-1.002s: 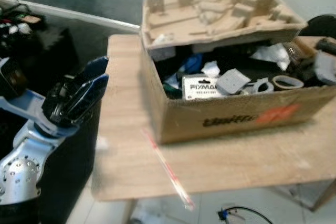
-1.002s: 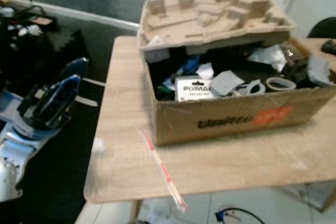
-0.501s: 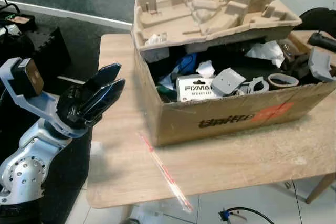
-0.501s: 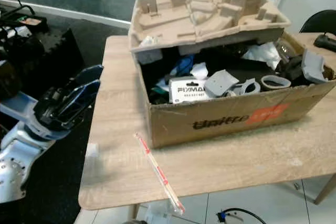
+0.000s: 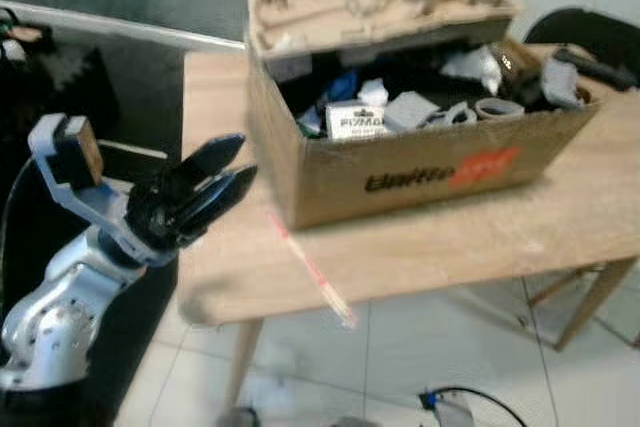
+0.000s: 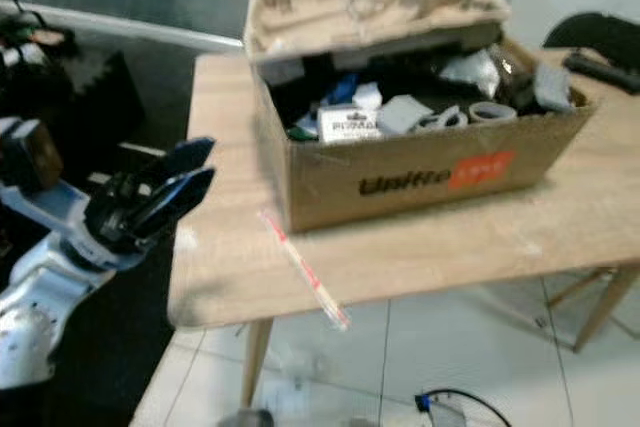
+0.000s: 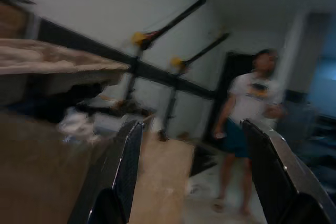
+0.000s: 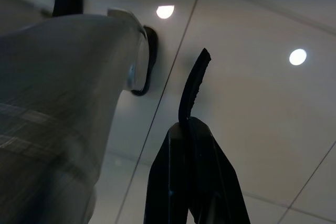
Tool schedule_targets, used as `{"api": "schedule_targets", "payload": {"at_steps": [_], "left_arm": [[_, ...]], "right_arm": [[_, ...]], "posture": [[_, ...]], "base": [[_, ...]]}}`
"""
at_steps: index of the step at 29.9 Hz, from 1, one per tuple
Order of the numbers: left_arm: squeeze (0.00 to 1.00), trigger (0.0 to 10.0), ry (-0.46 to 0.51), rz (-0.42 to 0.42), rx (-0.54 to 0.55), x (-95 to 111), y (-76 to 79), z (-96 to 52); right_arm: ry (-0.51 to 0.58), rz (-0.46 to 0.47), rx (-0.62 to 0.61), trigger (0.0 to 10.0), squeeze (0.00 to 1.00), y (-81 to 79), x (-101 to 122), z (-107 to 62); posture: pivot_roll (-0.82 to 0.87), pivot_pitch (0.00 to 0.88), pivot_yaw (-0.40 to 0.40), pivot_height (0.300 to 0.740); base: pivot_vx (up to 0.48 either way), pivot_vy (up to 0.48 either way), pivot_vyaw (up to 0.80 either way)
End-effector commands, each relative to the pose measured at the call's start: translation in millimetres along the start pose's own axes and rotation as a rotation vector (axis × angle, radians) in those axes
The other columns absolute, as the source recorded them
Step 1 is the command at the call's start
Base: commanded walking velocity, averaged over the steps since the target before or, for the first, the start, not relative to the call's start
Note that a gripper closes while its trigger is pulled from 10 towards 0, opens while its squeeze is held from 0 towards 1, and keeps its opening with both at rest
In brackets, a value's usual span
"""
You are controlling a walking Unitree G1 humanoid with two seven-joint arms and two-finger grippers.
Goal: Picking trash to rubbish bin
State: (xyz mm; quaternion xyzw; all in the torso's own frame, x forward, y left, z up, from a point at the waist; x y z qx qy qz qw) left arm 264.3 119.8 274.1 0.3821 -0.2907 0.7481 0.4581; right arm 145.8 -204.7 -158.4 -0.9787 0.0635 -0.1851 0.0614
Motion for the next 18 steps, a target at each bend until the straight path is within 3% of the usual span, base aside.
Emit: {"api": "schedule_targets", "payload": {"at_steps": [1, 5, 7, 13, 18], "left_arm": [[0.0, 10.0, -0.032, 0.018, 0.008, -6, -1.6, 2.0], [0.0, 10.0, -0.135, 0.076, -0.003, -21, -1.9, 8.8], [0.0, 10.0, -0.208, 0.118, -0.025, -36, 2.5, 16.6], [0.0, 10.0, -0.22, 0.121, -0.057, -41, 10.0, 23.8], [0.0, 10.0, -0.235, 0.128, -0.061, -46, 10.4, 26.6]], "right_arm": [[-0.043, 0.007, -0.001, 10.0, 0.0, 0.9, -15, -0.9], [-0.043, 0.012, -0.004, 10.0, 0.0, 2.2, -16, -1.3], [-0.042, 0.016, -0.005, 10.0, 0.0, 3.4, -17, -1.7], [-0.042, 0.019, -0.006, 10.0, 0.0, 4.9, -17, -2.2], [-0.043, 0.017, -0.01, 10.0, 0.0, 6.7, -18, -2.7]], "posture": [[0.1, 0.099, -0.049, 0.74], [0.09, 0.102, -0.047, 0.74], [0.09, 0.106, -0.048, 0.74], [0.09, 0.106, -0.047, 0.74], [0.09, 0.102, -0.045, 0.74]], "base": [[0.0, 0.0, 0.0], [0.0, 0.0, 0.0], [0.0, -0.452, 0.0], [0.0, -0.47, 0.0], [0.0, 0.0, 0.0]]}}
Point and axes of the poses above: a point about 5 cm out from each wrist's last joint towards the gripper, its own z axis pointing out of the wrist towards the gripper, its own x axis along the axis of the wrist's last joint, y = z × x, the point moved 6 cm from there along z, pointing out of the wrist towards the gripper, and after that the axes turned 12 degrees about z, right-handed, at the moved point
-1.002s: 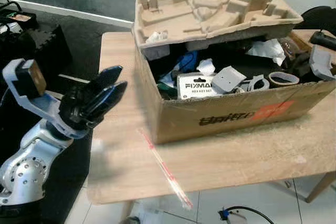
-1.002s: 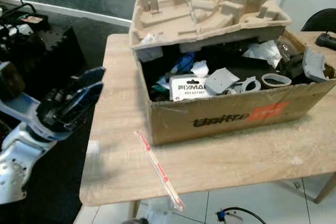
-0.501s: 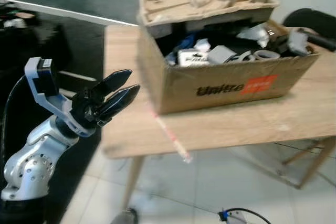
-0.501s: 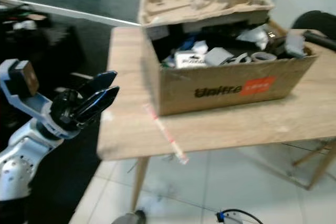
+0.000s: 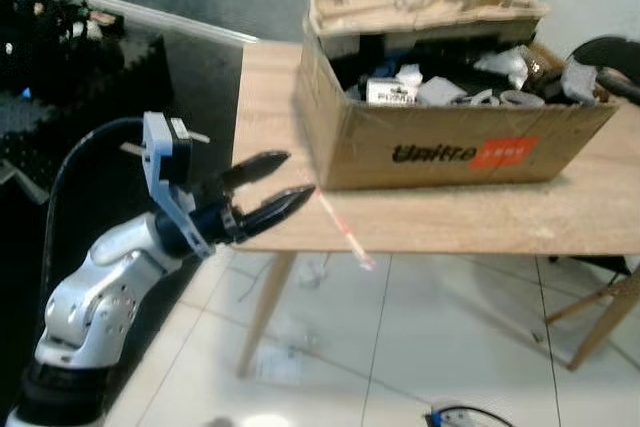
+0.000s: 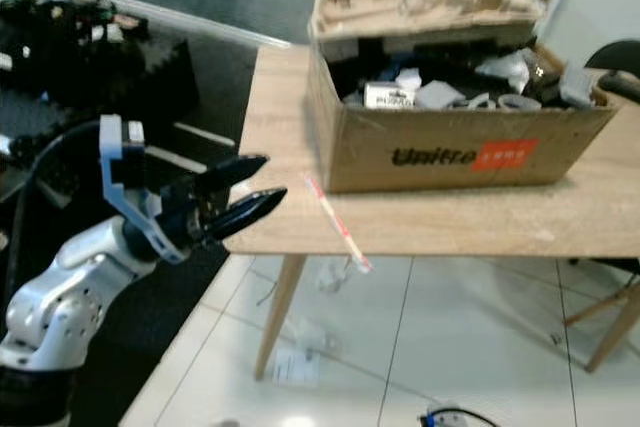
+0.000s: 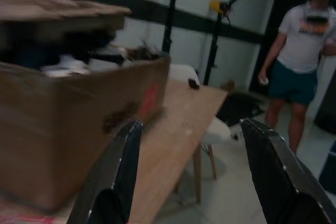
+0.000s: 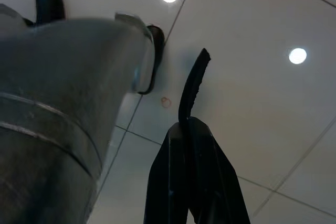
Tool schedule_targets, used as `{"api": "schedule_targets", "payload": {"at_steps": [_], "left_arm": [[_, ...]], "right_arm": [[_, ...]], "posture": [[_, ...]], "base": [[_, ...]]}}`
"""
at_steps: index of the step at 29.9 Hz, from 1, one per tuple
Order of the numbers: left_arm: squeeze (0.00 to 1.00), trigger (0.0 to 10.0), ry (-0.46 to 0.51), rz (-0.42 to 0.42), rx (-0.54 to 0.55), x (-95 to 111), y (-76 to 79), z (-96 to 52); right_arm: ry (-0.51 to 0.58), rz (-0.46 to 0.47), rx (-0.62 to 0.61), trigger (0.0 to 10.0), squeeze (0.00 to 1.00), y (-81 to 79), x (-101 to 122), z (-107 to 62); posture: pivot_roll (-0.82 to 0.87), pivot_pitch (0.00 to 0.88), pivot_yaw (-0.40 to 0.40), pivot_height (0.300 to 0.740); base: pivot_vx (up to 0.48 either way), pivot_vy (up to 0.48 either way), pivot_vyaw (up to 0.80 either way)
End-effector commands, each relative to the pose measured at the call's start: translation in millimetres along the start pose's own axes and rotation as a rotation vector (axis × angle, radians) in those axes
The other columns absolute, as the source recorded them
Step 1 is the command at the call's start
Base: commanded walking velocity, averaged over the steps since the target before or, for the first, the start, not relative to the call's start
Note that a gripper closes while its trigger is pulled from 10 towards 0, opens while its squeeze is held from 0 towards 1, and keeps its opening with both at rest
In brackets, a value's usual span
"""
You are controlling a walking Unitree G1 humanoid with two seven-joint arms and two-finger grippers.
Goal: Picking trash to rubbish bin
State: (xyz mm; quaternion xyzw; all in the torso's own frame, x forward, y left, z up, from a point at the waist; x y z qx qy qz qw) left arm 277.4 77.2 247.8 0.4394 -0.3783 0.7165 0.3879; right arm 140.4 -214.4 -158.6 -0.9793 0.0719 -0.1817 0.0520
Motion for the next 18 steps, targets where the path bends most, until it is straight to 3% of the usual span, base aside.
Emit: {"api": "schedule_targets", "payload": {"at_steps": [1, 8, 10, 18], "left_arm": [[0.0, 10.0, -0.004, 0.024, -0.012, 0, 1.5, 4.2], [0.0, 10.0, -0.01, 0.051, 0.038, -4, -5.7, 8.3], [0.0, 10.0, -0.008, 0.071, 0.12, -7, -18.0, 10.0], [0.0, 10.0, -0.01, 0.09, 0.231, -11, -34.2, 11.3]], "right_arm": [[-0.038, 0.002, 0.011, 10.0, 0.0, -3.1, -14, 0.0], [-0.025, -0.029, 0.004, 10.0, 0.0, -1.8, -10, 0.0], [-0.023, -0.041, 0.002, 10.0, 0.0, -1.2, -9, -0.1], [-0.003, -0.067, -0.009, 10.0, 0.0, 3.2, -1, -0.9]], "posture": [[0.09, 0.102, -0.044, 0.74], [0.09, 0.1, -0.045, 0.74], [0.09, 0.1, -0.045, 0.74], [0.09, 0.109, -0.046, 0.74]], "base": [[0.0, 0.0, 0.0], [0.0, 0.0, 0.0], [0.0, 0.0, 0.78], [0.0, 0.0, 0.78]]}}
Point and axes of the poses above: a point about 5 cm out from each wrist's last joint towards the gripper, its own z axis pointing out of the wrist towards the gripper, its own x axis along the axis of the wrist's last joint, y = z × x, the point moved 6 cm from there along z, pointing out of the wrist towards the gripper, and after that the axes turned 12 degrees about z, right-handed, at the moved point
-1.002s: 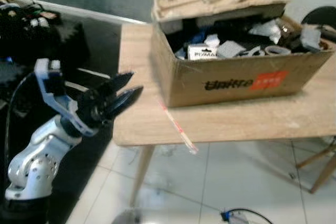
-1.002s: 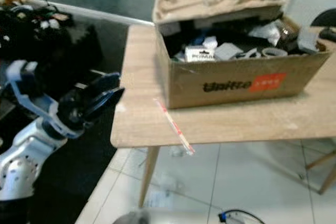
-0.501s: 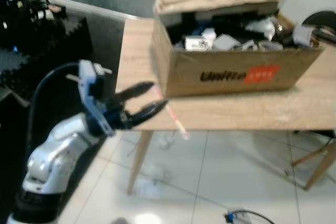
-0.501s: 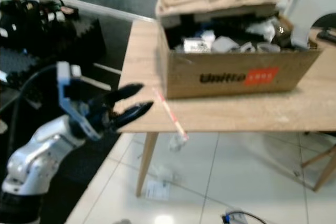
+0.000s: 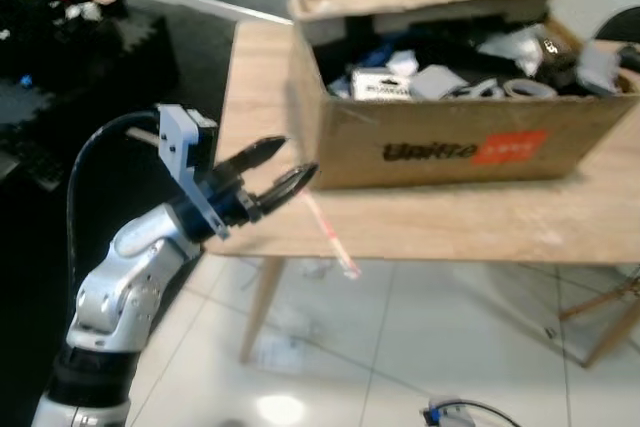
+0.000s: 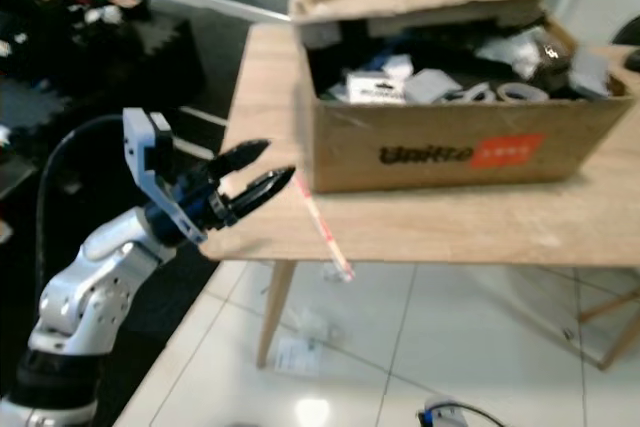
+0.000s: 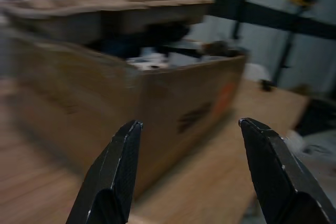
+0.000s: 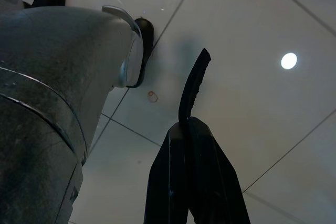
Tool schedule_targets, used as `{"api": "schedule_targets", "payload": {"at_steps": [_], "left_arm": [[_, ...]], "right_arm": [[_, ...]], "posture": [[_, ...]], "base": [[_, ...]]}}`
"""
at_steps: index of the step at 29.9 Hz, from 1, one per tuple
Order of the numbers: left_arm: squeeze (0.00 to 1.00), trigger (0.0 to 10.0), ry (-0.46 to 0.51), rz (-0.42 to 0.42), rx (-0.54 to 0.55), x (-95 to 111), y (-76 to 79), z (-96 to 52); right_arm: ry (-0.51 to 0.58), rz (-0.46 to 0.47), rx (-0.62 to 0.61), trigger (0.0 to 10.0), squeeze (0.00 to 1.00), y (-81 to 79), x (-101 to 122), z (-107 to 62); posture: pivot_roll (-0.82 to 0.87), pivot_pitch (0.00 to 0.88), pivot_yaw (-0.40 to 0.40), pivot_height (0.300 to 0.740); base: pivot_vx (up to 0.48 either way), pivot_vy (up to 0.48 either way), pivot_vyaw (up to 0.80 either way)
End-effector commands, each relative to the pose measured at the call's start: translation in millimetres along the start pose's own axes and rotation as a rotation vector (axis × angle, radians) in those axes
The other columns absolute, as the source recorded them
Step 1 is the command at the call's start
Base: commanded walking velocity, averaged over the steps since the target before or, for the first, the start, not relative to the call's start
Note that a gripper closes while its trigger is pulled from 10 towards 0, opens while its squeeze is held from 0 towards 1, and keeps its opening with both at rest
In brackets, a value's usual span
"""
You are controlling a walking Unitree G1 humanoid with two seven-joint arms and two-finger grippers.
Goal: Picking trash to rubbish bin
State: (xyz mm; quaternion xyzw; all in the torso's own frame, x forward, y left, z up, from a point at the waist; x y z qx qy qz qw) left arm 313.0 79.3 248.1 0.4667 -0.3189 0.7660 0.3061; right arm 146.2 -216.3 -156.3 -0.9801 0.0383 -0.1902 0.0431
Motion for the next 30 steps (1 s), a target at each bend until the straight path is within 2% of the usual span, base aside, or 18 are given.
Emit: {"api": "schedule_targets", "payload": {"at_steps": [1, 4, 7, 9, 10, 11, 12, 13, 15, 16, 17, 18, 19, 21, 25, 28, 30], "left_arm": [[0.0, 10.0, 0.012, -0.002, 0.031, -1, -2.7, 3.0], [0.0, 10.0, 0.034, -0.032, 0.027, -1, 2.4, 6.8], [0.0, 10.0, 0.041, -0.044, -0.029, -2, 14.8, 8.5], [0.0, 10.0, 0.04, -0.05, -0.054, -3, 19.0, 8.2], [0.0, 10.0, 0.04, -0.05, -0.054, -3, 19.0, 8.2], [0.0, 10.0, 0.035, -0.049, -0.075, -4, 22.0, 7.3], [0.0, 10.0, 0.035, -0.049, -0.08, -4, 22.8, 7.2], [0.0, 10.0, 0.035, -0.049, -0.08, -4, 22.8, 7.2], [0.0, 10.0, 0.037, -0.057, -0.091, -4, 24.2, 7.0], [0.0, 10.0, 0.037, -0.057, -0.091, -4, 24.2, 7.0], [0.0, 10.0, 0.037, -0.059, -0.097, -4, 25.0, 7.1], [0.0, 10.0, 0.036, -0.061, -0.105, -4, 25.9, 7.6], [0.0, 10.0, 0.035, -0.062, -0.106, -5, 26.0, 7.6], [0.0, 10.0, 0.029, -0.062, -0.111, -7, 26.1, 8.0], [0.0, 10.0, 0.026, -0.06, -0.118, -8, 27.1, 7.9], [0.0, 10.0, 0.03, -0.063, -0.118, -7, 27.3, 7.8], [0.0, 10.0, 0.03, -0.063, -0.118, -7, 27.3, 7.8]], "right_arm": [[-0.001, 0.005, -0.01, 10.0, 0.0, 3.7, -3, -1.0], [0.083, 0.017, -0.053, 10.0, 0.0, 14.2, 23, -2.8], [0.209, 0.018, -0.093, 10.0, 0.0, 27.8, 66, -9.0], [0.275, 0.036, -0.085, 10.0, 0.0, 30.4, 90, -13.2], [0.275, 0.036, -0.085, 10.0, 0.0, 30.4, 90, -13.2], [0.325, 0.067, 0.018, 10.0, 0.0, 19.8, 114, -16.9], [0.342, 0.075, 0.081, 10.0, 0.0, 12.7, 123, -18.8], [0.342, 0.075, 0.081, 10.0, 0.0, 12.7, 123, -18.8], [0.382, 0.047, 0.323, 10.0, 0.0, -16.9, 145, -28.3], [0.382, 0.047, 0.323, 10.0, 0.0, -16.9, 145, -28.3], [0.402, 0.03, 0.435, 10.0, 0.0, -30.6, 154, -35.0], [0.447, -0.009, 0.688, 10.0, 0.0, -60.4, 174, -56.6], [0.457, -0.034, 0.78, 10.0, 0.0, -71.1, 180, -66.5], [0.453, -0.1, 0.965, 10.0, 0.0, -91.7, 186, -90.7], [0.444, -0.228, 1.198, 10.0, 0.0, -120.2, 190, -137.1], [0.383, -0.362, 1.355, 10.0, 0.0, -145.2, 178, -169.2], [0.383, -0.362, 1.355, 10.0, 0.0, -145.2, 178, -169.2]], "posture": [[0.09, 0.109, -0.046, 0.74], [0.09, 0.116, -0.044, 0.74], [0.09, 0.12, -0.042, 0.74], [0.08, 0.124, -0.039, 0.74], [0.08, 0.124, -0.039, 0.74], [0.08, 0.125, -0.032, 0.74], [0.08, 0.125, -0.032, 0.74], [0.08, 0.125, -0.032, 0.74], [0.07, 0.127, -0.026, 0.74], [0.07, 0.127, -0.026, 0.74], [0.07, 0.127, -0.026, 0.74], [0.06, 0.129, -0.024, 0.74], [0.06, 0.13, -0.023, 0.74], [0.06, 0.13, -0.023, 0.74], [0.05, 0.131, -0.024, 0.74], [0.05, 0.132, -0.026, 0.74], [0.05, 0.132, -0.026, 0.74]], "base": [[0.0, 0.0, 0.77], [0.0, 0.0, 0.78], [0.0, 0.0, 0.77], [0.0, 0.0, 0.78], [0.0, 0.0, 0.77], [0.0, 0.0, 0.0], [0.0, 0.0, 0.0], [0.0, 0.0, 0.0], [0.0, 0.0, 0.0], [0.0, 0.0, 0.0], [0.0, 0.0, 0.0], [0.0, 0.0, 0.0], [0.0, 0.0, 0.0], [0.0, 0.0, 0.0], [0.0, 0.0, 0.0], [0.0, 0.0, 0.0], [0.0, 0.0, 0.0]]}}
Point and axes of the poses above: a point about 5 cm out from each wrist's last joint towards the gripper, its own z axis pointing out of the wrist towards the gripper, its own x axis along the axis of the wrist's last joint, y = z × x, the point moved 6 cm from there along z, pointing out of the wrist towards the gripper, and after that the axes turned 12 degrees about z, right-handed, at the moved point
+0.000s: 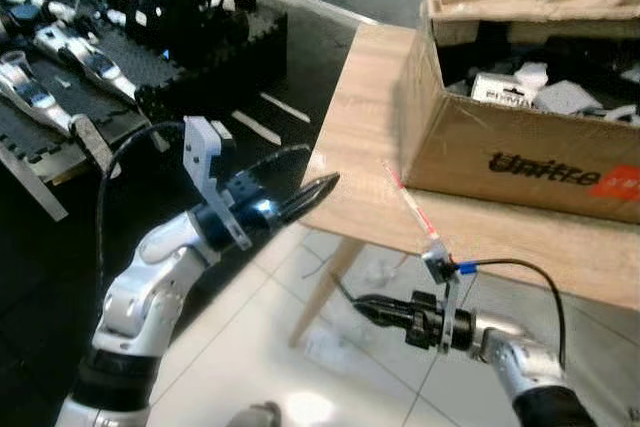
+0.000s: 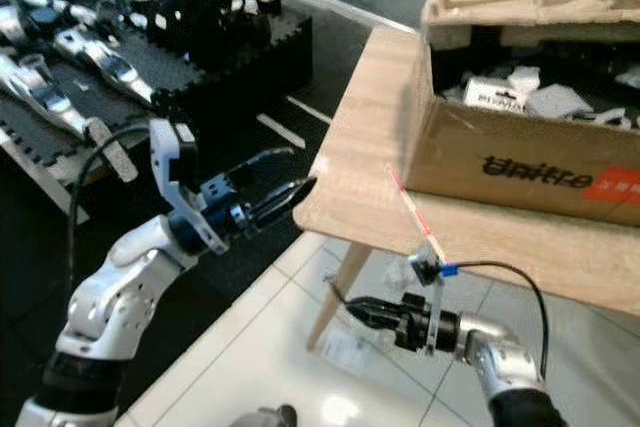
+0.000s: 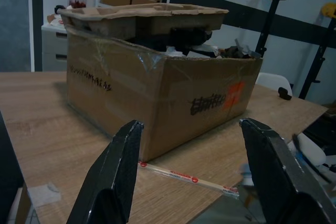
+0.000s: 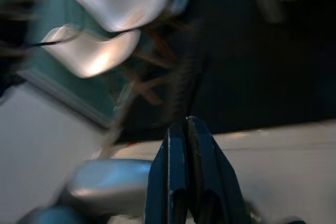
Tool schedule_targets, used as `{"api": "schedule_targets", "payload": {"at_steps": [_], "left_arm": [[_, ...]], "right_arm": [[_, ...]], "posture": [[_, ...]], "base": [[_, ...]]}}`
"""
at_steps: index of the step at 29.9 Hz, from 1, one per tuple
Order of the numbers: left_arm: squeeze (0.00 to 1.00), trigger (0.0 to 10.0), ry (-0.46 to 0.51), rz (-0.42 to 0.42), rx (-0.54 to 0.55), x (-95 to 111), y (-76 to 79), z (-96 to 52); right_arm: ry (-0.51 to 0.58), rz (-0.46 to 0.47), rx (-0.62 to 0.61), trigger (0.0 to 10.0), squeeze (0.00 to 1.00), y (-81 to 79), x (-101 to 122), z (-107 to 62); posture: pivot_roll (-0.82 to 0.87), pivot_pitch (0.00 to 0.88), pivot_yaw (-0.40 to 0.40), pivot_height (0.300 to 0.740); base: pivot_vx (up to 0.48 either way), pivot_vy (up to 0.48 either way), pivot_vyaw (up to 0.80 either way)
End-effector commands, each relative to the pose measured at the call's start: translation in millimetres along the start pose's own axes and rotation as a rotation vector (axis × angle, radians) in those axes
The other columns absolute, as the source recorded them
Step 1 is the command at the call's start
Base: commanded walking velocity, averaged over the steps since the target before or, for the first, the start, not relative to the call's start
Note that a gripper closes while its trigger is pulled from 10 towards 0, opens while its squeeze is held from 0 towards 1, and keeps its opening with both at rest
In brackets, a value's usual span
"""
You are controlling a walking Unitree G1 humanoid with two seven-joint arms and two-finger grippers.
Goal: Picking trash to rubbish bin
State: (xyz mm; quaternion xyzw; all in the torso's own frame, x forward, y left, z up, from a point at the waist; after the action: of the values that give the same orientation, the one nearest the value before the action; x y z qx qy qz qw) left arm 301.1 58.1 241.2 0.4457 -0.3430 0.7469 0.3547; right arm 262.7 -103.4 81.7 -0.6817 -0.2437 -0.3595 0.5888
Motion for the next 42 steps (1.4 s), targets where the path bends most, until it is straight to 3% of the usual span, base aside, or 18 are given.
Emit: {"api": "schedule_targets", "payload": {"at_steps": [1, 5, 6, 7, 8, 10, 11, 13, 19, 22, 23, 26, 29, 31, 32, 33, 35, 42], "left_arm": [[0.0, 10.0, 0.0, -0.012, -0.01, -2, 3.6, 0.3], [0.0, 10.0, 0.0, -0.012, -0.01, -2, 3.6, 0.3], [0.0, 10.0, -0.001, -0.012, -0.01, -3, 3.6, 0.4], [0.0, 10.0, 0.006, -0.007, 0.025, -2, -2.3, 0.2], [0.0, 10.0, 0.006, -0.007, 0.025, -2, -2.3, 0.2], [0.0, 10.0, 0.028, -0.002, 0.099, 1, -15.2, -1.3], [0.0, 10.0, 0.028, -0.002, 0.099, 1, -15.2, -1.3], [0.0, 10.0, 0.055, -0.004, 0.166, 5, -28.0, -3.9], [0.0, 10.0, 0.129, -0.011, 0.327, 15, -58.2, -11.8], [0.0, 10.0, 0.141, -0.01, 0.348, 18, -62.2, -13.3], [0.0, 10.0, 0.156, -0.008, 0.362, 20, -64.0, -14.4], [0.0, 10.0, 0.161, -0.006, 0.373, 21, -65.3, -15.0], [0.0, 10.0, 0.178, -0.001, 0.402, 22, -69.6, -16.9], [0.0, 10.0, 0.178, -0.001, 0.402, 22, -69.6, -16.9], [0.0, 10.0, 0.187, 0.0, 0.405, 24, -70.2, -17.0], [0.0, 10.0, 0.187, 0.0, 0.405, 24, -70.2, -17.0], [0.0, 10.0, 0.209, 0.009, 0.407, 30, -71.5, -17.6], [0.0, 10.0, 0.252, 0.011, 0.377, 40, -67.6, -17.7]], "right_arm": [[-0.013, 0.025, 0.028, 10.0, 0.0, -5.0, -6, 1.8], [-0.013, 0.025, 0.028, 10.0, 0.0, -5.0, -6, 1.8], [-0.011, 0.014, 0.093, 10.0, 0.0, -18.7, -1, 7.3], [0.174, -0.122, 0.168, 10.0, 0.0, -41.5, 53, 17.3], [0.174, -0.122, 0.168, 10.0, 0.0, -41.5, 53, 17.3], [0.484, -0.309, 0.248, 10.0, 0.0, -79.0, 134, 8.5], [0.484, -0.309, 0.248, 10.0, 0.0, -79.0, 134, 8.5], [0.619, -0.419, 0.255, 10.0, 0.0, -97.7, 173, -8.5], [0.704, -0.636, 0.138, 10.0, 0.0, -130.0, 223, -23.1], [0.732, -0.701, 0.02, 10.0, 0.0, -128.3, 241, -25.3], [0.756, -0.795, -0.255, 10.0, 0.0, -108.0, 267, -34.1], [0.754, -0.831, -0.392, 10.0, 0.0, -96.4, 277, -40.8], [0.722, -0.884, -0.758, 10.0, 0.0, -60.7, 294, -72.2], [0.722, -0.884, -0.758, 10.0, 0.0, -60.7, 294, -72.2], [0.7, -0.879, -0.876, 10.0, 0.0, -47.6, 296, -85.4], [0.7, -0.879, -0.876, 10.0, 0.0, -47.6, 296, -85.4], [0.649, -0.904, -1.105, 10.0, 0.0, -27.7, 298, -116.1], [0.629, -0.952, -1.387, 10.0, 0.0, -17.5, 306, -160.5]], "posture": [[0.05, 0.132, -0.026, 0.74], [0.05, 0.132, -0.026, 0.74], [0.05, 0.132, -0.026, 0.74], [0.05, 0.137, -0.03, 0.74], [0.05, 0.137, -0.03, 0.74], [0.05, 0.139, -0.031, 0.74], [0.05, 0.139, -0.031, 0.74], [0.05, 0.139, -0.032, 0.74], [0.04, 0.133, -0.035, 0.74], [0.04, 0.13, -0.037, 0.74], [0.04, 0.128, -0.042, 0.74], [0.04, 0.126, -0.044, 0.74], [0.04, 0.122, -0.05, 0.74], [0.04, 0.122, -0.05, 0.74], [0.04, 0.12, -0.05, 0.74], [0.04, 0.12, -0.05, 0.74], [0.04, 0.121, -0.051, 0.74], [0.04, 0.125, -0.052, 0.74]], "base": [[0.0, 0.0, 0.0], [0.0, 0.0, 0.0], [0.0, 0.0, 0.0], [0.0, 0.0, 0.0], [0.0, 0.0, 0.0], [0.0, 0.0, 0.0], [0.0, 0.0, 0.0], [0.0, 0.0, 0.0], [0.0, 0.0, 0.0], [0.0, 0.0, 0.0], [0.0, 0.0, 0.0], [0.0, 0.0, 0.0], [0.0, 0.0, 0.0], [0.0, 0.0, 0.0], [0.0, 0.0, 0.0], [0.0, 0.0, 0.0], [0.0, 0.0, 0.0], [0.0, 0.0, 0.0]]}}
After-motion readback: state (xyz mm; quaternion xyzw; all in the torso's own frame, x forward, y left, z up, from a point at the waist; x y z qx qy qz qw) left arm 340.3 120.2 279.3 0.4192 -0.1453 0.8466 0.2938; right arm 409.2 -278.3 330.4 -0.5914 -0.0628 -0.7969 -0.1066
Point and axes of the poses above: a point about 5 cm out from each wrist's last joint towards the gripper, its own z axis pointing out of the wrist towards the gripper, its own x axis along the axis of the wrist's last joint, y = z × x, the point moved 6 cm from there along z, pointing out of the wrist towards the gripper, and after that the axes turned 12 degrees about z, right-handed, at the moved point
